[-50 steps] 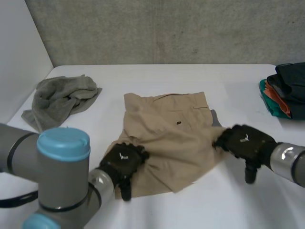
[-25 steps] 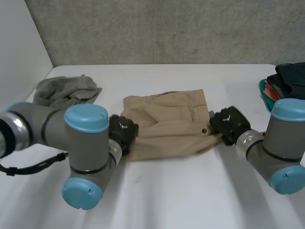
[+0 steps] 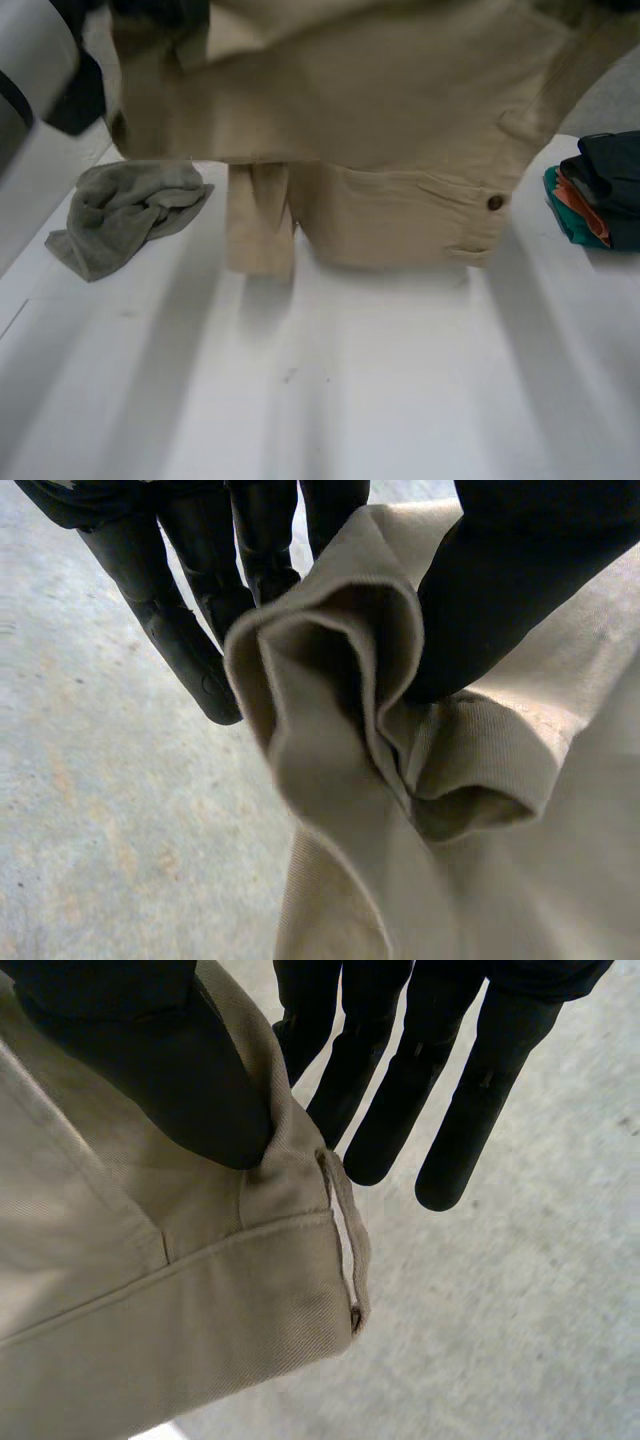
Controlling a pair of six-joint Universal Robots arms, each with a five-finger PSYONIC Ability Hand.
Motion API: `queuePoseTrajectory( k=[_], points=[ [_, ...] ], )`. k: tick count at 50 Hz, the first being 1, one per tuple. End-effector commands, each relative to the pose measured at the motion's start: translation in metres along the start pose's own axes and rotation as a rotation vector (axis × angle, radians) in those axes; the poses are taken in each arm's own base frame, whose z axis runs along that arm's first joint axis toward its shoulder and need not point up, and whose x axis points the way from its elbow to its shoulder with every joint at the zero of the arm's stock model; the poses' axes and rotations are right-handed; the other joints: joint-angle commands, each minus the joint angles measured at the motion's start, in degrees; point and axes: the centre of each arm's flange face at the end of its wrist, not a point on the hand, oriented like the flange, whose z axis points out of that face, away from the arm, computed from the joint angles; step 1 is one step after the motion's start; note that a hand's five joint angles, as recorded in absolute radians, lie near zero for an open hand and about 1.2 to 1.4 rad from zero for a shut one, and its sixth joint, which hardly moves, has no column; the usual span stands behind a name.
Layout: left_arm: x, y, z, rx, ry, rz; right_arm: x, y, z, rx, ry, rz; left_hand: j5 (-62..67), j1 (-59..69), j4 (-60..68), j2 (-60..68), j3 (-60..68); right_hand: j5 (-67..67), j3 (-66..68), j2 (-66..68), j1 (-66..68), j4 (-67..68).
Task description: Fold the laundry.
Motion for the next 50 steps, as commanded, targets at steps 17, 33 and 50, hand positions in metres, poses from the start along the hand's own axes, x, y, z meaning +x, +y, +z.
queuePoseTrajectory(
  k=[17, 33, 50],
  points=[
    [-0.051, 0.199, 0.129, -0.149, -0.148, -0.068, -0.084, 0.170, 0.081, -0.173, 0.066, 0.038, -17.82, -16.14, -19.77, -19.98, -19.52, -0.19, -0.07, 2.04, 4.89, -0.43],
    [-0.039, 0.172, 0.056, -0.241, -0.084, 0.018, -0.105, 0.166, -0.002, -0.452, -0.110, -0.147, -56.38, -54.69, -58.32, -58.53, -58.08, -58.01, -57.89, -55.78, -52.93, -58.25],
    [0.005, 0.232, -0.115, -0.699, 0.189, 0.232, -0.143, 0.213, -0.117, -0.697, -0.435, -0.146, -30.26, -28.58, -32.21, -32.42, -31.96, -41.53, -41.41, -39.29, -36.44, -41.76]
  ],
)
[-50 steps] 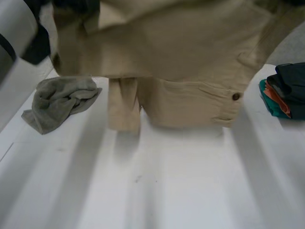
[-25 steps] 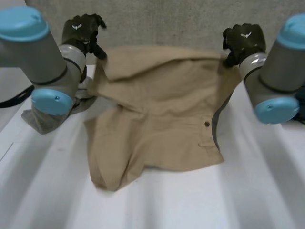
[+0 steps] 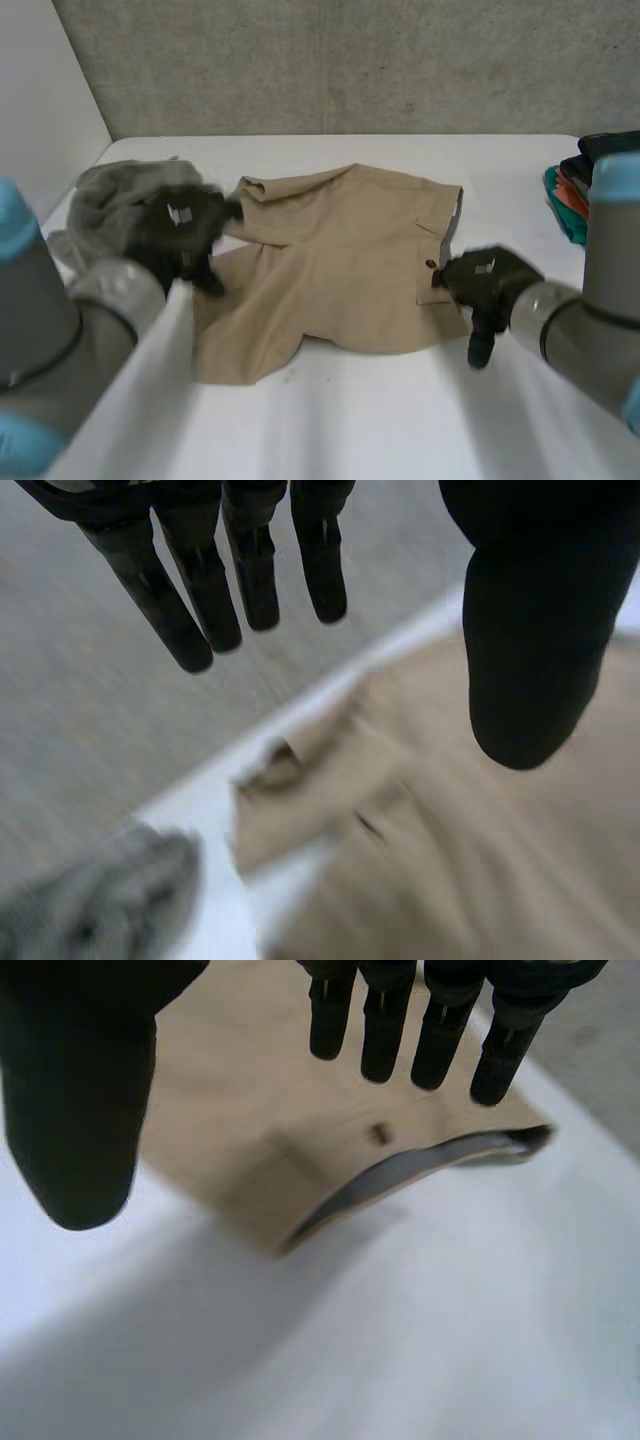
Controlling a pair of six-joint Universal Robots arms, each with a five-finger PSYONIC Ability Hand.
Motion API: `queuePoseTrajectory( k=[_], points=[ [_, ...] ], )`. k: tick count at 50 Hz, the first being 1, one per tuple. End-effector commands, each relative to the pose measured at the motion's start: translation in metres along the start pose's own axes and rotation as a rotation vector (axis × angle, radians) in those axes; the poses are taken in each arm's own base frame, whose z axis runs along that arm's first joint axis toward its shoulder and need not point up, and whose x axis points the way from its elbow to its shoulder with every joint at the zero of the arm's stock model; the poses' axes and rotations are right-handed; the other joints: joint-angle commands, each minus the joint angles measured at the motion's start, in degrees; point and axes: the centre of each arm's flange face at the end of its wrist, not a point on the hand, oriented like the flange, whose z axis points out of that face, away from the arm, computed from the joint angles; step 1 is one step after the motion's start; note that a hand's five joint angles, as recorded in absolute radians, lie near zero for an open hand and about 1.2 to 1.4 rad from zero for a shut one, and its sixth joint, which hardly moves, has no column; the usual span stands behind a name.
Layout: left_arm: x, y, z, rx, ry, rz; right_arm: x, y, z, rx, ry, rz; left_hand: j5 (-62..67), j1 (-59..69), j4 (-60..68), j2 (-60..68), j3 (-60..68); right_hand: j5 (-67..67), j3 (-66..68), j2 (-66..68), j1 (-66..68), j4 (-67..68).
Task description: Fold the laundry.
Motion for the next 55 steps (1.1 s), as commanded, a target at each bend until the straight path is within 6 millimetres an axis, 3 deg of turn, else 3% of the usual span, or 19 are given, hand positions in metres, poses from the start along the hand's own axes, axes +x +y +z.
queuePoseTrajectory(
  k=[1, 9, 18, 25, 26, 30, 33, 37, 40, 43, 48, 52, 54, 55],
  points=[
    [0.024, 0.062, -0.035, -0.222, 0.096, 0.061, -0.027, 0.032, 0.013, 0.081, -0.032, -0.069, 9.33, 8.50, 9.39, 9.26, 9.64, 5.98, 6.35, 6.97, 6.65, 6.59],
    [0.025, 0.088, -0.028, -0.303, 0.085, 0.067, -0.043, 0.048, 0.038, 0.180, -0.007, -0.157, 8.82, 8.00, 8.89, 8.75, 9.14, 9.65, 10.03, 10.65, 10.32, 10.26],
    [0.029, 0.097, -0.013, -0.293, 0.071, 0.137, -0.044, 0.053, 0.058, 0.229, 0.033, -0.174, 9.99, 9.17, 10.06, 9.92, 10.31, 22.94, 23.32, 23.94, 23.61, 23.55],
    [0.036, 0.103, -0.002, -0.253, 0.081, 0.249, -0.039, 0.051, 0.069, 0.272, 0.087, -0.177, 40.57, 39.74, 40.63, 40.50, 40.88, 32.54, 32.92, 33.54, 33.21, 33.15],
    [0.035, 0.103, -0.001, -0.240, 0.073, 0.262, -0.038, 0.050, 0.071, 0.274, 0.099, -0.178, 52.27, 51.44, 52.33, 52.20, 52.58, 38.71, 39.09, 39.71, 39.39, 39.33],
    [0.032, 0.100, 0.000, -0.227, 0.041, 0.270, -0.033, 0.050, 0.072, 0.259, 0.129, -0.172, 53.55, 52.72, 53.61, 53.48, 53.86, 59.42, 59.79, 60.41, 60.09, 60.03],
    [0.030, 0.094, -0.003, -0.214, 0.021, 0.264, -0.030, 0.049, 0.070, 0.255, 0.139, -0.165, 53.55, 52.72, 53.61, 53.48, 53.86, 59.49, 59.87, 60.48, 60.16, 60.10],
    [0.027, 0.073, -0.017, -0.157, -0.003, 0.243, -0.022, 0.039, 0.057, 0.257, 0.148, -0.148, 53.55, 52.72, 53.61, 53.48, 53.86, 59.49, 59.87, 60.48, 60.16, 60.10],
    [0.022, 0.048, -0.037, -0.107, -0.006, 0.211, -0.014, 0.031, 0.027, 0.176, 0.114, -0.147, 53.55, 52.72, 53.61, 53.48, 53.86, 59.49, 59.87, 60.48, 60.16, 60.10],
    [0.021, 0.040, -0.052, -0.127, 0.025, 0.209, -0.008, 0.027, 0.003, 0.084, 0.070, -0.171, 53.55, 52.72, 53.61, 53.48, 53.86, 59.49, 59.87, 60.48, 60.16, 60.10],
    [0.026, 0.039, -0.094, -0.310, 0.178, 0.198, 0.004, 0.036, -0.053, -0.197, -0.113, -0.202, 53.55, 52.72, 53.61, 53.48, 53.86, 59.49, 59.87, 60.48, 60.16, 60.10],
    [0.035, 0.046, -0.114, -0.449, 0.307, 0.197, 0.002, 0.037, -0.061, -0.239, -0.250, -0.260, 53.55, 52.72, 53.61, 53.48, 53.86, 59.49, 59.87, 60.48, 60.16, 60.10],
    [0.038, 0.046, -0.111, -0.452, 0.330, 0.201, 0.003, 0.036, -0.057, -0.215, -0.266, -0.290, 53.55, 52.72, 53.61, 53.48, 53.86, 59.49, 59.87, 60.48, 60.16, 60.10],
    [0.039, 0.047, -0.101, -0.449, 0.329, 0.206, 0.003, 0.036, -0.050, -0.205, -0.268, -0.305, 53.55, 52.72, 53.61, 53.48, 53.86, 59.49, 59.87, 60.48, 60.16, 60.10]
  ],
)
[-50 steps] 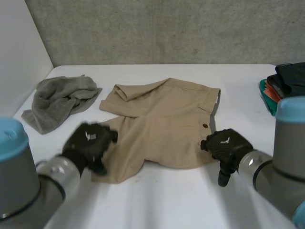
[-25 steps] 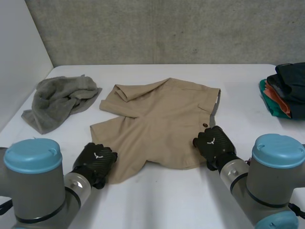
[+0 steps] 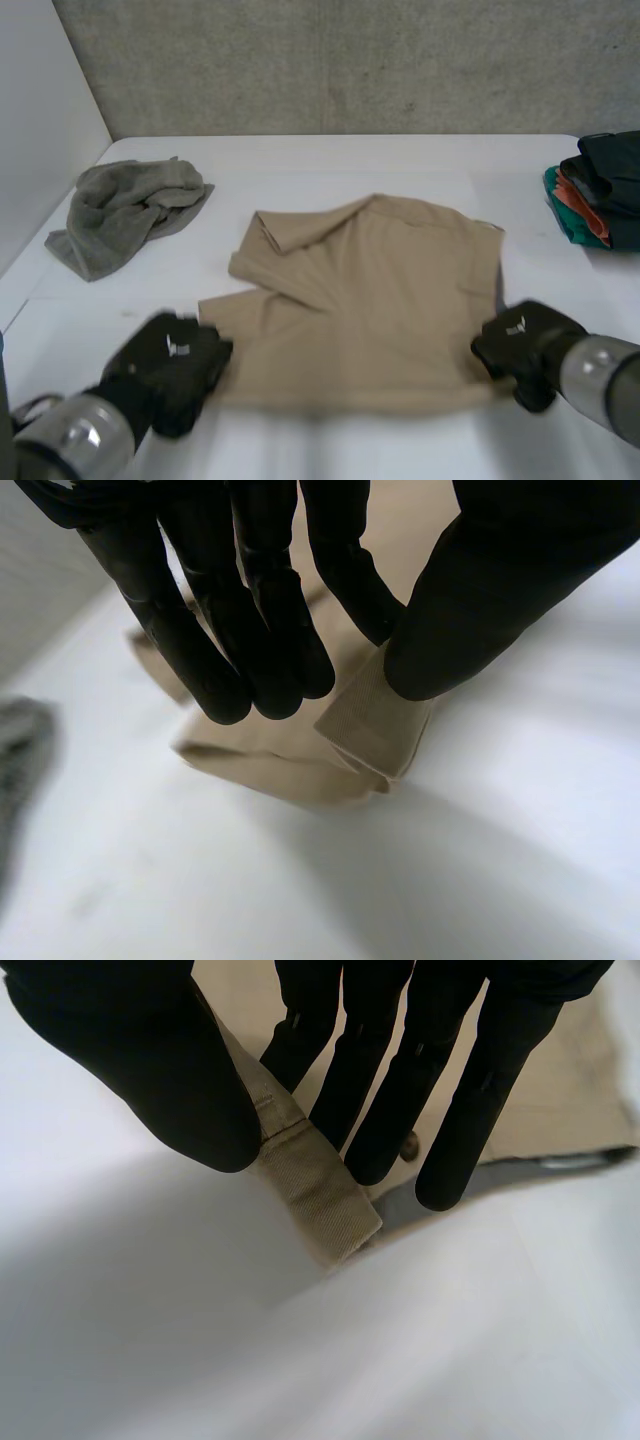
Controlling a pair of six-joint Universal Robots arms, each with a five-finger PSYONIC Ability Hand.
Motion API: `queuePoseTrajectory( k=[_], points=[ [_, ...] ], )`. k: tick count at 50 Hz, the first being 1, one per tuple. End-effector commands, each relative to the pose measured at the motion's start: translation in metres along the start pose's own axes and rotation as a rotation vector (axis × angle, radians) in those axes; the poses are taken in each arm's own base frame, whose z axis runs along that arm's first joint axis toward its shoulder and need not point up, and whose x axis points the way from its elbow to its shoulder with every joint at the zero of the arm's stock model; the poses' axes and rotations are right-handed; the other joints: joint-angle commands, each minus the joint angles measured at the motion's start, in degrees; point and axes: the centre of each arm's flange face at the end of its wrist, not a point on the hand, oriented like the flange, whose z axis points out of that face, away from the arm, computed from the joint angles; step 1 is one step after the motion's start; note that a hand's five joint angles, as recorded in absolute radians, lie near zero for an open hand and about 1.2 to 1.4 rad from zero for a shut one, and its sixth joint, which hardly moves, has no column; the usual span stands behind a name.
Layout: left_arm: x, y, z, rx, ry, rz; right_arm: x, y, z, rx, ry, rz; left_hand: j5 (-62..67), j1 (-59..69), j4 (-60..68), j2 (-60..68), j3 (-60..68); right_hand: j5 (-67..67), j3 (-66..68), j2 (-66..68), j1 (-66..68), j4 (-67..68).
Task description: Fold the laundry.
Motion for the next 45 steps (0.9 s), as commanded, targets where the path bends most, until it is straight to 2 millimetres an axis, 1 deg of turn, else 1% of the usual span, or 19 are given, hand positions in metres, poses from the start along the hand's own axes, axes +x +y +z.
queuePoseTrajectory(
  k=[1, 7, 8, 11, 12, 15, 16, 19, 20, 24, 28, 30, 34, 35, 38, 39, 42, 43, 45],
  points=[
    [0.014, 0.006, 0.002, -0.129, 0.158, 0.018, 0.002, 0.002, 0.001, -0.026, -0.146, -0.102, 12.83, 14.53, 11.69, 11.51, 12.11, 14.17, 12.64, 14.41, 19.10, 11.77],
    [-0.008, -0.019, 0.047, -0.067, 0.024, 0.027, 0.022, -0.014, 0.026, -0.003, -0.011, -0.065, 12.83, 14.53, 11.69, 11.51, 12.11, 14.17, 12.64, 14.41, 19.10, 11.77],
    [-0.018, -0.034, 0.058, -0.021, -0.030, 0.026, 0.033, -0.027, 0.031, 0.043, 0.060, -0.049, 12.83, 14.53, 11.69, 11.51, 12.11, 14.17, 12.64, 14.41, 19.10, 11.77],
    [-0.036, -0.066, 0.071, 0.093, -0.117, 0.016, 0.054, -0.052, 0.033, 0.145, 0.190, -0.019, 12.83, 14.53, 11.69, 11.51, 12.11, 14.17, 12.64, 14.41, 19.10, 11.77],
    [-0.049, -0.093, 0.075, 0.207, -0.170, 0.006, 0.070, -0.072, 0.029, 0.233, 0.281, 0.004, 12.83, 14.53, 11.69, 11.51, 12.11, 14.17, 12.64, 14.41, 19.10, 11.77],
    [-0.070, -0.137, 0.073, 0.409, -0.248, -0.006, 0.094, -0.105, 0.015, 0.393, 0.421, 0.034, 12.83, 14.53, 11.69, 11.51, 12.11, 14.17, 12.64, 14.41, 19.10, 11.77],
    [-0.086, -0.166, 0.065, 0.546, -0.308, -0.011, 0.110, -0.126, 0.001, 0.512, 0.508, 0.057, 12.83, 14.53, 11.69, 11.51, 12.11, 14.17, 12.64, 14.41, 19.10, 11.77],
    [-0.114, -0.205, 0.045, 0.745, -0.426, -0.029, 0.131, -0.154, -0.025, 0.690, 0.629, 0.084, 12.83, 14.53, 11.69, 11.51, 12.11, 14.17, 12.64, 14.41, 19.10, 11.77],
    [-0.128, -0.225, 0.030, 0.851, -0.489, -0.047, 0.142, -0.169, -0.042, 0.800, 0.695, 0.106, 12.83, 14.53, 11.69, 11.51, 12.11, 14.17, 12.64, 14.41, 19.10, 11.77],
    [-0.146, -0.253, 0.003, 1.005, -0.585, -0.092, 0.160, -0.191, -0.072, 1.000, 0.817, 0.158, 12.83, 14.53, 11.69, 11.51, 12.11, 14.17, 12.64, 14.41, 19.10, 11.77],
    [-0.149, -0.254, -0.001, 0.993, -0.586, -0.120, 0.169, -0.197, -0.077, 1.082, 0.880, 0.169, 12.83, 14.53, 11.69, 11.51, 12.11, 14.17, 12.64, 14.41, 19.10, 11.77],
    [-0.148, -0.248, 0.003, 0.958, -0.570, -0.133, 0.167, -0.196, -0.071, 1.073, 0.869, 0.167, 12.83, 14.53, 11.69, 11.51, 12.11, 14.17, 12.64, 14.41, 19.10, 11.77],
    [-0.142, -0.222, 0.022, 0.853, -0.517, -0.173, 0.157, -0.181, -0.047, 0.984, 0.807, 0.178, 12.83, 14.53, 11.69, 11.51, 12.11, 14.17, 12.64, 14.41, 19.10, 11.77],
    [-0.137, -0.207, 0.034, 0.800, -0.491, -0.188, 0.150, -0.172, -0.035, 0.939, 0.772, 0.181, 12.83, 14.53, 11.69, 11.51, 12.11, 14.17, 12.64, 14.41, 19.10, 11.77],
    [-0.122, -0.181, 0.051, 0.712, -0.432, -0.210, 0.138, -0.155, -0.015, 0.860, 0.716, 0.191, 12.83, 14.53, 11.69, 11.51, 12.11, 14.17, 12.64, 14.41, 19.10, 11.77],
    [-0.111, -0.162, 0.061, 0.649, -0.392, -0.222, 0.128, -0.142, -0.001, 0.804, 0.679, 0.198, 12.83, 14.53, 11.69, 11.51, 12.11, 14.17, 12.64, 14.41, 19.10, 11.77],
    [-0.090, -0.134, 0.074, 0.561, -0.322, -0.233, 0.111, -0.120, 0.020, 0.722, 0.619, 0.207, 12.83, 14.53, 11.69, 11.51, 12.11, 14.17, 12.64, 14.41, 19.10, 11.77],
    [-0.076, -0.114, 0.082, 0.502, -0.274, -0.229, 0.099, -0.104, 0.034, 0.665, 0.576, 0.211, 12.83, 14.53, 11.69, 11.51, 12.11, 14.17, 12.64, 14.41, 19.10, 11.77],
    [-0.061, -0.094, 0.090, 0.444, -0.229, -0.229, 0.087, -0.087, 0.048, 0.610, 0.536, 0.212, 12.83, 14.53, 11.69, 11.51, 12.11, 14.17, 12.64, 14.41, 19.10, 11.77]
  ],
)
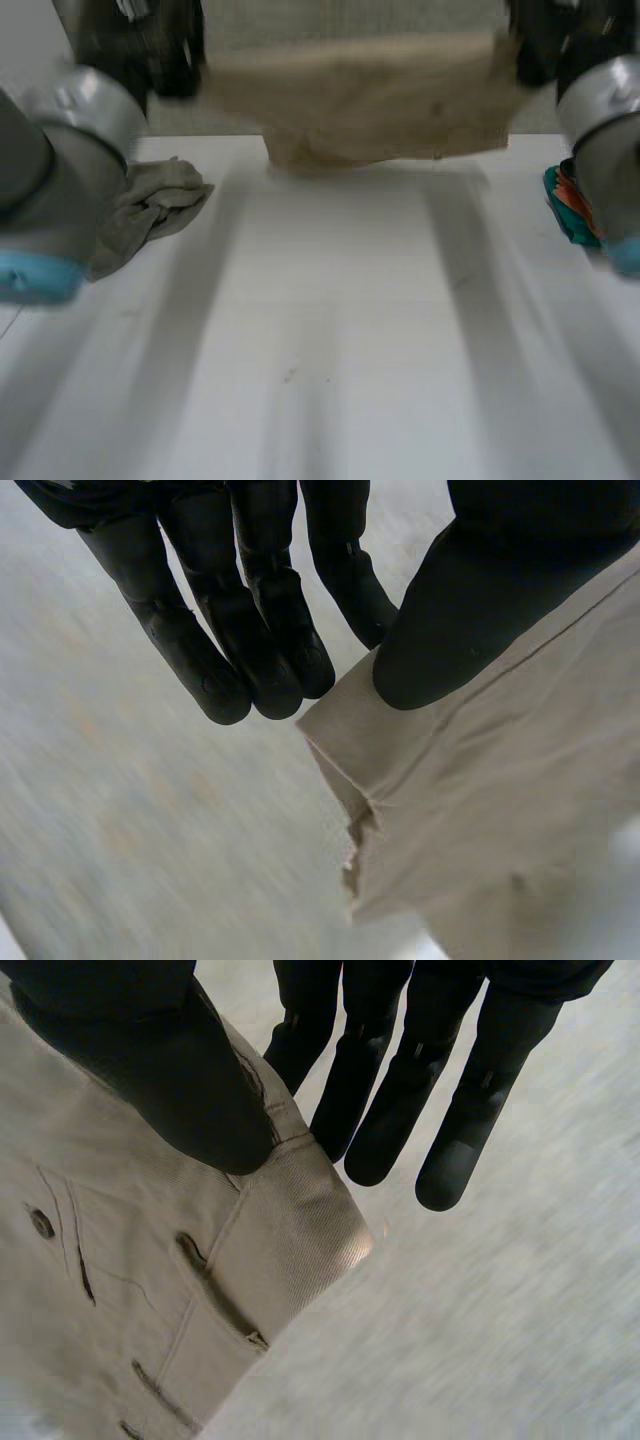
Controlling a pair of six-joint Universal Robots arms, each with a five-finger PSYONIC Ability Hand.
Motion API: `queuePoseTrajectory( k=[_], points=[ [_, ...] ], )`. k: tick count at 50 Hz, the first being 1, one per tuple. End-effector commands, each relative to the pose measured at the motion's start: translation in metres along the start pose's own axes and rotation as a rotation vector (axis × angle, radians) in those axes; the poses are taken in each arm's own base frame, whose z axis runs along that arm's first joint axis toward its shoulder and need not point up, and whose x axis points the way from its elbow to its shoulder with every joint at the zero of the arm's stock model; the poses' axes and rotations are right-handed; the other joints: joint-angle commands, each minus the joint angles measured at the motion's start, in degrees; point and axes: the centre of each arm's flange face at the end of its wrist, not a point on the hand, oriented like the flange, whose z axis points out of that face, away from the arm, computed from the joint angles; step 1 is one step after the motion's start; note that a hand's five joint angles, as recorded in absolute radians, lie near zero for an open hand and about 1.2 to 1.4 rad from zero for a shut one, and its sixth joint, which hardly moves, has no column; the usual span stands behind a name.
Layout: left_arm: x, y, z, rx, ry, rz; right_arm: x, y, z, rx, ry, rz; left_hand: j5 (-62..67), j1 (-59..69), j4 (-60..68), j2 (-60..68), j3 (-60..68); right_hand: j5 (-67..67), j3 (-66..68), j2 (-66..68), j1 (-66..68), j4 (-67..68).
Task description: Fold the laundry.
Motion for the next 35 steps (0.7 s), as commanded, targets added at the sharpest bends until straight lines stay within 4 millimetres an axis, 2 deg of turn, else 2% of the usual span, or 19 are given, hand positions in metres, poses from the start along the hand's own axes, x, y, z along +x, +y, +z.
queuePoseTrajectory(
  k=[1, 5, 10, 12, 13, 15, 19, 26, 29, 33, 35],
  points=[
    [0.042, 0.102, -0.054, -0.312, 0.180, -0.015, -0.043, 0.094, -0.052, -0.296, -0.169, -0.002, 12.42, 14.53, 11.46, 11.32, 11.85, 12.29, 12.06, 14.41, 16.86, 11.77],
    [0.054, 0.135, -0.082, -0.437, 0.238, -0.008, -0.057, 0.129, -0.078, -0.405, -0.235, -0.008, 12.42, 14.53, 11.46, 11.32, 11.85, 12.29, 12.06, 14.41, 16.86, 11.77],
    [0.058, 0.150, -0.112, -0.564, 0.289, 0.003, -0.055, 0.143, -0.098, -0.501, -0.281, -0.071, 12.42, 14.53, 11.46, 11.32, 11.85, 12.29, 12.06, 14.41, 16.86, 11.77],
    [0.058, 0.146, -0.123, -0.590, 0.313, 0.024, -0.051, 0.142, -0.105, -0.540, -0.306, -0.115, 12.42, 14.53, 11.46, 11.32, 11.85, 12.29, 12.06, 14.41, 16.86, 11.77],
    [0.058, 0.137, -0.135, -0.610, 0.345, 0.059, -0.046, 0.139, -0.113, -0.593, -0.338, -0.163, 12.42, 14.53, 11.46, 11.32, 11.85, 12.29, 12.06, 14.41, 16.86, 11.77],
    [0.054, 0.128, -0.147, -0.639, 0.372, 0.098, -0.040, 0.134, -0.122, -0.646, -0.377, -0.202, 12.42, 14.53, 11.46, 11.32, 11.85, 12.29, 12.06, 14.41, 16.86, 11.77],
    [0.047, 0.107, -0.183, -0.746, 0.461, 0.168, -0.027, 0.110, -0.156, -0.813, -0.554, -0.282, 12.42, 14.53, 11.46, 11.32, 11.85, 12.29, 12.06, 14.41, 16.86, 11.77],
    [0.058, 0.081, -0.221, -0.826, 0.630, 0.196, -0.012, 0.083, -0.188, -0.961, -0.789, -0.295, 12.42, 14.53, 11.46, 11.32, 11.85, 12.29, 12.06, 14.41, 16.86, 11.77],
    [0.061, 0.080, -0.222, -0.840, 0.649, 0.215, -0.012, 0.086, -0.185, -0.941, -0.827, -0.289, 12.42, 14.53, 11.46, 11.32, 11.85, 12.29, 12.06, 14.41, 16.86, 11.77],
    [0.064, 0.089, -0.193, -0.806, 0.583, 0.240, -0.016, 0.099, -0.170, -0.898, -0.826, -0.289, 12.42, 14.53, 11.46, 11.32, 11.85, 12.29, 12.06, 14.41, 16.86, 11.77],
    [0.066, 0.094, -0.166, -0.749, 0.528, 0.257, -0.018, 0.109, -0.153, -0.870, -0.755, -0.272, 12.42, 14.53, 11.46, 11.32, 11.85, 12.29, 12.06, 14.41, 16.86, 11.77]
  ],
)
